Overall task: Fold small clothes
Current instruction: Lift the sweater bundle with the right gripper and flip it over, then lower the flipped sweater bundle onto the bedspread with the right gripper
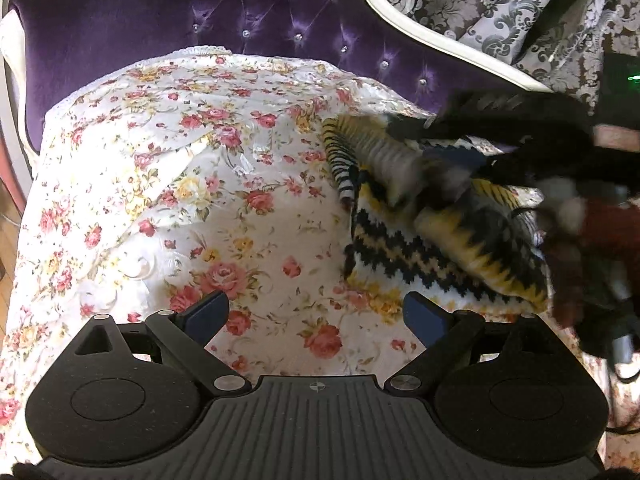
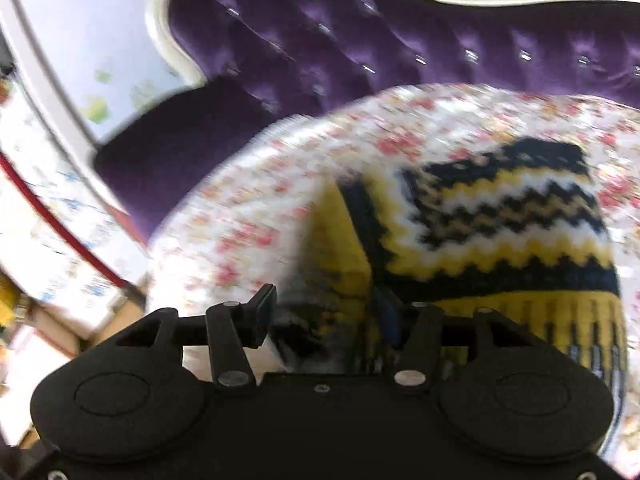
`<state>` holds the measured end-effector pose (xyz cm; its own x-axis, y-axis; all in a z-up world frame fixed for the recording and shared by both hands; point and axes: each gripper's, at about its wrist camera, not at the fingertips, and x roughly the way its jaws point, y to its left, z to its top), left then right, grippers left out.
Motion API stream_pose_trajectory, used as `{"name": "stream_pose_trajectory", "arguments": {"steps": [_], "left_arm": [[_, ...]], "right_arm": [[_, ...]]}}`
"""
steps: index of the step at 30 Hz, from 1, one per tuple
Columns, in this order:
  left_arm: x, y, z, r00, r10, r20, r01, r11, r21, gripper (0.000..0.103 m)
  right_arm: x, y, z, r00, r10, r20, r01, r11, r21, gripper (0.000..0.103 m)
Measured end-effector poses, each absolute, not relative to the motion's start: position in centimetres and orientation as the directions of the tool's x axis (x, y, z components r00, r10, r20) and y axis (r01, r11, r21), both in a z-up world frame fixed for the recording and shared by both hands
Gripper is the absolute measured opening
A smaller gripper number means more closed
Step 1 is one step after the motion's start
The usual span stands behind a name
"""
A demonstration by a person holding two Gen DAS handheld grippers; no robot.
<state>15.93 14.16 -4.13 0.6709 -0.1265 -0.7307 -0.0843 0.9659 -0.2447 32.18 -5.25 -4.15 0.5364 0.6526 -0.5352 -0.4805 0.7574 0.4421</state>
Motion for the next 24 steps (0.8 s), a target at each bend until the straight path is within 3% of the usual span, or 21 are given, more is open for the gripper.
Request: {"name": "stream_pose_trajectory", "arguments": {"steps": [6, 13, 24], "left_arm": [[16.3, 14.5, -2.1, 0.701, -0.136, -0.700, -0.059, 0.967, -0.246, 0.094], [18.7, 13.4, 1.5, 0.755, -0.144, -0.640, -0.017, 0.971, -0.239, 0.094], [23.6, 6.3, 1.8, 0.776, -0.122, -0.619, 0.085, 0.992, -0.089, 0.094]], "right_arm": [[30.6, -10.0, -0.8, 0.622, 0.636, -0.457, -0.479, 0.771, 0.420, 0.070], [28.2, -14.7, -1.7, 0.733, 0.472, -0.490, -0.390, 0.881, 0.266, 0.070], [27.2, -18.8, -5.5, 0.769, 0.347, -0.538, -0.230, 0.934, 0.273, 0.070]]}}
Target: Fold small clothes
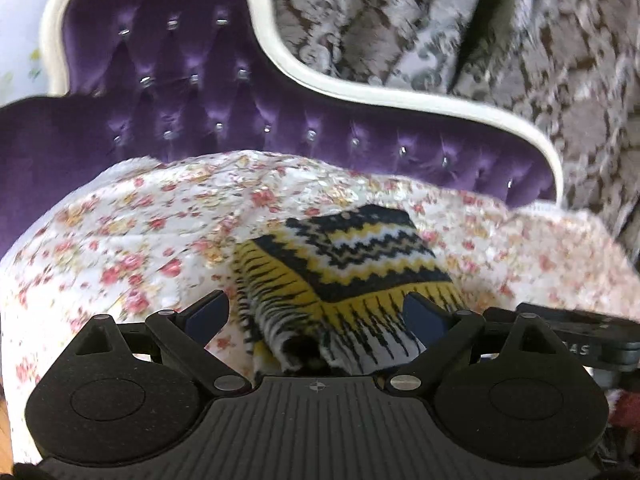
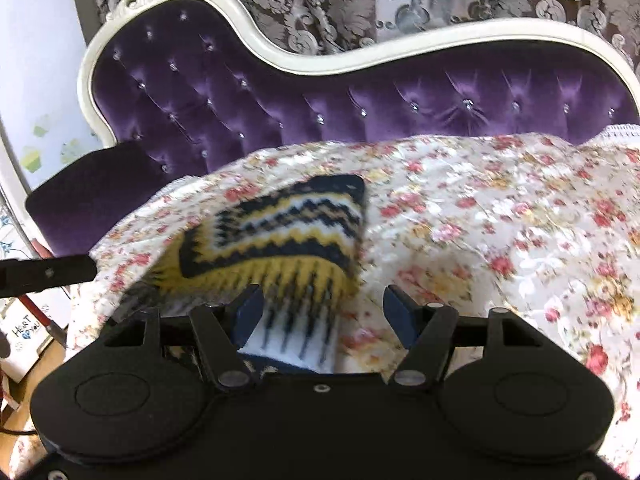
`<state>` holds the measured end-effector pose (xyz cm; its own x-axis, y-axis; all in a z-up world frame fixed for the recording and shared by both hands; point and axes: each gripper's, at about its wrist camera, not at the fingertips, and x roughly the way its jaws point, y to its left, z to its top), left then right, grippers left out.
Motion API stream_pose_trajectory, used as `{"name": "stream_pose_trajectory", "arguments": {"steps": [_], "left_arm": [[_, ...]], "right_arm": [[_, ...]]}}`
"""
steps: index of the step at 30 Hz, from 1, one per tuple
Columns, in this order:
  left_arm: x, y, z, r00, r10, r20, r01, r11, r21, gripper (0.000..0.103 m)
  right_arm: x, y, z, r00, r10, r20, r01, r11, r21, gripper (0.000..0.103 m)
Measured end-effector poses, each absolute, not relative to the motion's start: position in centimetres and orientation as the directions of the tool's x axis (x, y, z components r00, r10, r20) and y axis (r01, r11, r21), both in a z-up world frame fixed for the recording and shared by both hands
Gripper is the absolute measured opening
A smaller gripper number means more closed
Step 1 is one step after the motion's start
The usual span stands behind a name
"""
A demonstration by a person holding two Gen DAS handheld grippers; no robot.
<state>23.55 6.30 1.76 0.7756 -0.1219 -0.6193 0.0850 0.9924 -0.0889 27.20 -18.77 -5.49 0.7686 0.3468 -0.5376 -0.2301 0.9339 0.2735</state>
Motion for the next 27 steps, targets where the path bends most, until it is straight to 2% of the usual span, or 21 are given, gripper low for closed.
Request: {"name": "stream_pose_trajectory", "arguments": {"steps": [3, 8, 12, 14, 16, 20, 24, 27], "left_arm": [[24.6, 5.8, 0.0, 0.756, -0.061, -0.651, 0.064, 0.998, -0.020, 0.094], [26.1, 8.0, -3.7, 0.688, 0.072, -0.722, -0.008, 0.996, 0.091, 0.093], [25.8, 10.5, -5.2, 0.649, 0.015, -0.760, -0.023, 1.000, 0.000, 0.094], [25.6, 10.8, -5.2, 0.645, 0.006, -0.764, -0.025, 1.000, -0.013, 0.094], [25.5, 10.9, -4.9, 0.638, -0.006, -0.770, -0.026, 0.999, -0.029, 0.094], [25.7, 11.4, -4.5, 0.629, -0.072, -0.774, -0.038, 0.992, -0.123, 0.093], [25.9, 12.4, -4.7, 0.614, -0.229, -0.755, -0.049, 0.944, -0.327, 0.093], [26.5, 12.8, -5.8, 0.560, -0.293, -0.775, -0.085, 0.910, -0.405, 0.093]], "right_arm": [[27.3, -18.2, -5.9, 0.764, 0.340, -0.548, -0.235, 0.938, 0.254, 0.077], [27.8, -15.6, -7.5, 0.738, 0.324, -0.592, -0.264, 0.946, 0.189, 0.077], [27.9, -13.0, -8.9, 0.695, 0.348, -0.630, -0.323, 0.933, 0.159, 0.083], [27.7, -11.7, -9.6, 0.688, 0.333, -0.645, -0.342, 0.932, 0.117, 0.092], [27.3, -11.4, -9.9, 0.698, 0.326, -0.638, -0.345, 0.933, 0.099, 0.093], [27.4, -13.3, -9.5, 0.676, 0.387, -0.628, -0.353, 0.917, 0.185, 0.092], [27.5, -16.1, -8.4, 0.671, 0.457, -0.583, -0.349, 0.889, 0.295, 0.092], [28.3, -18.2, -7.9, 0.662, 0.510, -0.550, -0.323, 0.855, 0.405, 0.097]]}}
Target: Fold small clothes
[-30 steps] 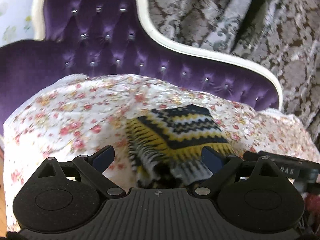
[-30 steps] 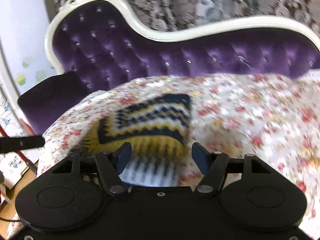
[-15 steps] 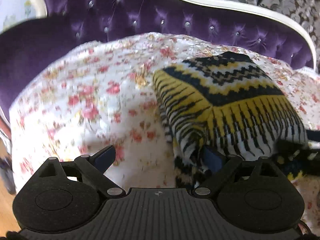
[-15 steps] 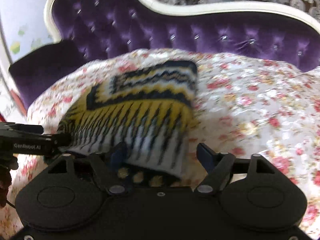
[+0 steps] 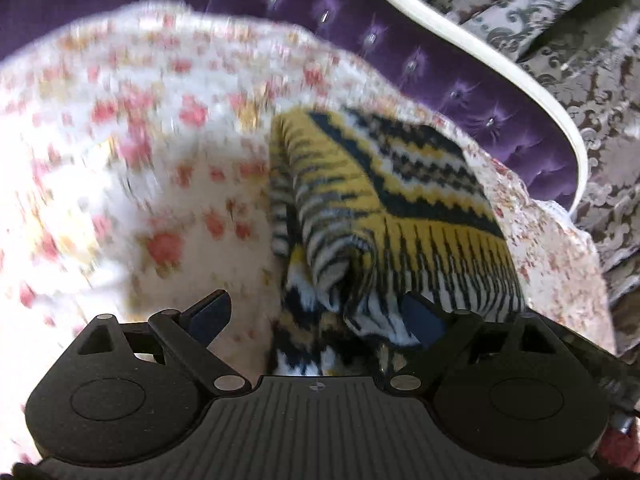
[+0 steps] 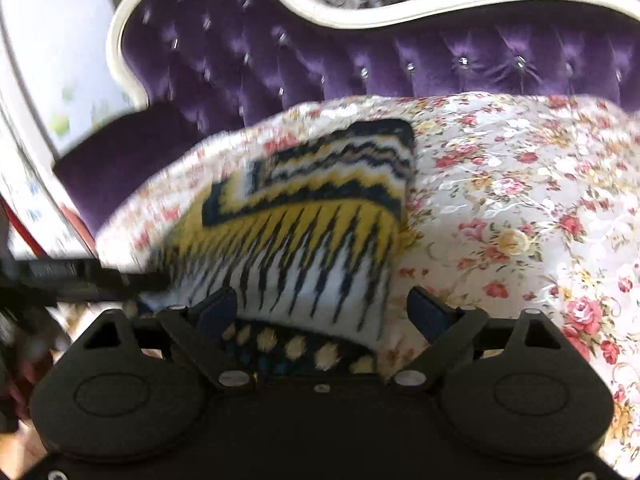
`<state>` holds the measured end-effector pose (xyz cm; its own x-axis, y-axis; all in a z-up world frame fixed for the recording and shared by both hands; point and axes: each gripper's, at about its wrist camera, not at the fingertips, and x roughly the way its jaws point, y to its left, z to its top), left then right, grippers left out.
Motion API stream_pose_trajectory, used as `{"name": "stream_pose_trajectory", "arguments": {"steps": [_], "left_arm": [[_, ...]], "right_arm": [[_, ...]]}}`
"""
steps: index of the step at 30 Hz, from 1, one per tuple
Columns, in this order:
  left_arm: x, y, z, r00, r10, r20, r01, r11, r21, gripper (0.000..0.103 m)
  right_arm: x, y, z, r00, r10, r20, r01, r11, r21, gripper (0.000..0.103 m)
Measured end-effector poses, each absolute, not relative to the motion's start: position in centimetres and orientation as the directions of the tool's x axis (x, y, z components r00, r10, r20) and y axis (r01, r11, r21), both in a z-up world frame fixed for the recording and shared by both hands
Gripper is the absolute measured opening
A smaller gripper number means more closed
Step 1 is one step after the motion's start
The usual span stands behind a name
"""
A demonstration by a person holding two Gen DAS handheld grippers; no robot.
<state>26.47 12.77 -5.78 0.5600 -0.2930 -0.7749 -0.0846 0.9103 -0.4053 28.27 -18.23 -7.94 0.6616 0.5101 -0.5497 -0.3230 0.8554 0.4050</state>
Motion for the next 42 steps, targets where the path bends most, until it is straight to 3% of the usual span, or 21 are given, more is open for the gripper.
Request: {"name": "stream_pose_trajectory", "arguments": {"steps": [5, 16, 18, 19, 20, 21, 22, 23, 24, 31, 42], "left_arm": [[26.5, 12.0, -6.4, 0.561, -0.304, -0.770, -0.058, 0.913, -0.403, 0.093], [28.4, 10.6, -7.3, 0.539, -0.443, -0.716, 0.009, 0.853, -0.522, 0.092], [28.6, 10.6, -7.5, 0.538, -0.468, -0.701, 0.023, 0.839, -0.543, 0.091], [28.7, 10.6, -7.5, 0.539, -0.478, -0.694, 0.028, 0.833, -0.552, 0.085], [28.7, 10.6, -7.6, 0.538, -0.489, -0.687, 0.032, 0.826, -0.563, 0.076], [28.8, 10.7, -7.7, 0.531, -0.508, -0.678, 0.036, 0.813, -0.581, 0.070], [28.9, 10.9, -7.8, 0.520, -0.531, -0.668, 0.040, 0.797, -0.603, 0.056], [29.0, 11.0, -7.9, 0.512, -0.551, -0.660, 0.039, 0.782, -0.622, 0.050], [29.1, 11.0, -7.8, 0.510, -0.557, -0.655, 0.040, 0.776, -0.629, 0.049], [26.8, 11.0, -6.3, 0.463, -0.646, -0.607, 0.081, 0.713, -0.697, 0.045], [15.4, 7.9, -5.6, 0.315, -0.738, -0.597, 0.175, 0.663, -0.728, 0.046]], "right_arm": [[30.9, -21.0, -8.3, 0.640, 0.577, -0.507, -0.268, 0.786, 0.557, 0.098], [37.4, -20.8, -10.9, 0.552, 0.699, -0.454, -0.277, 0.667, 0.691, 0.098], [38.1, -20.5, -11.4, 0.540, 0.732, -0.417, -0.291, 0.627, 0.723, 0.099], [38.3, -20.4, -11.5, 0.535, 0.742, -0.403, -0.299, 0.613, 0.732, 0.098], [38.6, -20.1, -11.5, 0.525, 0.755, -0.392, -0.308, 0.598, 0.740, 0.093], [38.7, -19.8, -11.5, 0.514, 0.761, -0.395, -0.306, 0.593, 0.745, 0.077], [38.8, -19.4, -11.6, 0.510, 0.750, -0.421, -0.289, 0.610, 0.738, 0.066], [38.6, -19.2, -11.5, 0.507, 0.738, -0.445, -0.279, 0.630, 0.725, 0.056], [38.3, -19.1, -11.4, 0.514, 0.731, -0.449, -0.279, 0.638, 0.718, 0.054], [34.0, -20.1, -8.8, 0.512, 0.698, -0.501, -0.222, 0.671, 0.707, 0.051], [20.6, -22.9, -6.4, 0.454, 0.695, -0.558, -0.197, 0.689, 0.698, 0.053]]}}
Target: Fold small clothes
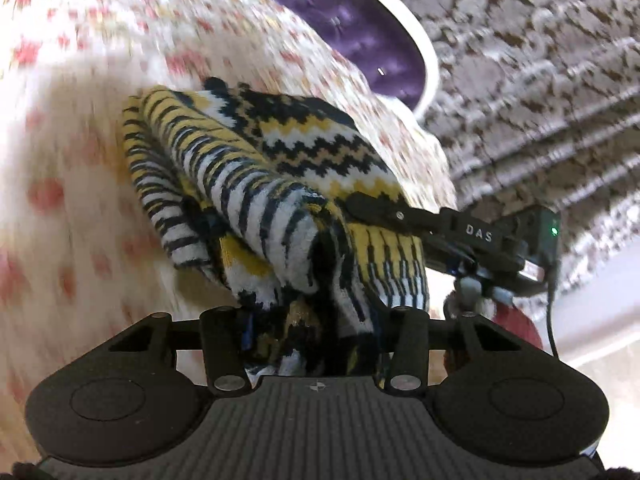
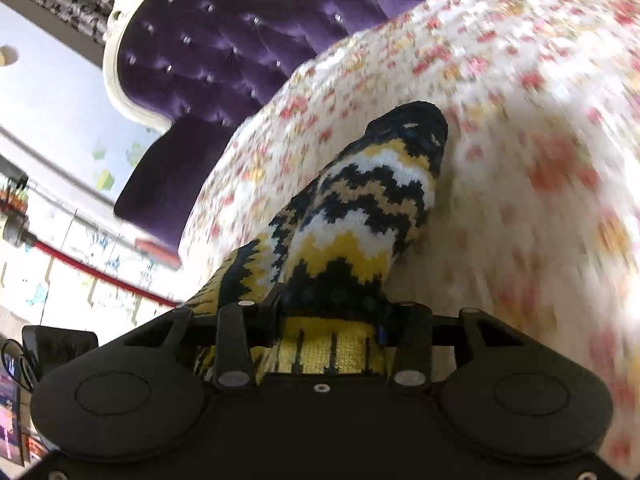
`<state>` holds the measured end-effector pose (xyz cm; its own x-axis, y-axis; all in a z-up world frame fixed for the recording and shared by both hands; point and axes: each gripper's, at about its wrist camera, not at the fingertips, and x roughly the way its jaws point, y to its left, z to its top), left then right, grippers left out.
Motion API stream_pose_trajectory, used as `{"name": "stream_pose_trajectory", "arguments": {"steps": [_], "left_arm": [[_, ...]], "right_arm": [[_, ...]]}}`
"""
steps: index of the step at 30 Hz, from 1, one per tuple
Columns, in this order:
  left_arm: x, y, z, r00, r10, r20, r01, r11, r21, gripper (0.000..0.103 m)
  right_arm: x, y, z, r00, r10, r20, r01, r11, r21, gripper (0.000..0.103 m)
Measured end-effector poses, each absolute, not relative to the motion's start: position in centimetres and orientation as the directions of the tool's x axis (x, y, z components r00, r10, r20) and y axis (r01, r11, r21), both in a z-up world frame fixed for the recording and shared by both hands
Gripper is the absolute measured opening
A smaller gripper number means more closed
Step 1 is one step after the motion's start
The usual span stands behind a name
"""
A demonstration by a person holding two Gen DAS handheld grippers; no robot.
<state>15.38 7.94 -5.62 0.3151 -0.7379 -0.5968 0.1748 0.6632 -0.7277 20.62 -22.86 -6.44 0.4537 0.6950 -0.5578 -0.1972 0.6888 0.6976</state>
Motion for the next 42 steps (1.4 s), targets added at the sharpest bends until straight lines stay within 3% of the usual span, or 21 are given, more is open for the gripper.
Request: {"name": "stream_pose_trajectory", "arguments": {"steps": [7, 11, 15, 19, 23, 26, 42], "left_arm": [[9.3, 7.9, -5.8, 0.381, -0.651, -0.657, 0.144, 0.744, -0.653, 0.046], [7.7, 8.5, -6.4, 0.469, -0.523, -0.712, 0.093, 0.830, -0.549, 0.057], [6.6, 7.9, -6.3, 0.524, -0.482, -0.702, 0.100, 0.854, -0.511, 0.058], [5.3, 7.1, -5.7, 0.584, -0.400, -0.706, 0.122, 0.903, -0.411, 0.070], [3.5, 6.8, -4.6, 0.659, -0.323, -0.679, 0.127, 0.938, -0.322, 0.075], [2.2, 6.5, -3.2, 0.723, -0.251, -0.644, 0.120, 0.963, -0.241, 0.085], [2.2, 0.3, 1.4, 0.795, 0.066, -0.603, 0.015, 0.992, 0.128, 0.086]], "right_arm": [[14.9, -22.8, -7.3, 0.484, 0.663, -0.571, -0.207, 0.721, 0.662, 0.068], [12.8, -22.6, -8.1, 0.554, 0.573, -0.604, -0.192, 0.794, 0.577, 0.076], [10.6, -22.0, -8.4, 0.619, 0.508, -0.599, -0.214, 0.843, 0.493, 0.079], [8.8, -21.7, -8.5, 0.673, 0.453, -0.584, -0.218, 0.877, 0.429, 0.085], [7.3, -21.9, -8.5, 0.702, 0.420, -0.575, -0.201, 0.892, 0.406, 0.099], [5.9, -22.2, -8.3, 0.722, 0.418, -0.551, -0.206, 0.891, 0.406, 0.100], [1.7, -21.9, -4.3, 0.857, 0.236, -0.458, -0.140, 0.962, 0.232, 0.103]]}}
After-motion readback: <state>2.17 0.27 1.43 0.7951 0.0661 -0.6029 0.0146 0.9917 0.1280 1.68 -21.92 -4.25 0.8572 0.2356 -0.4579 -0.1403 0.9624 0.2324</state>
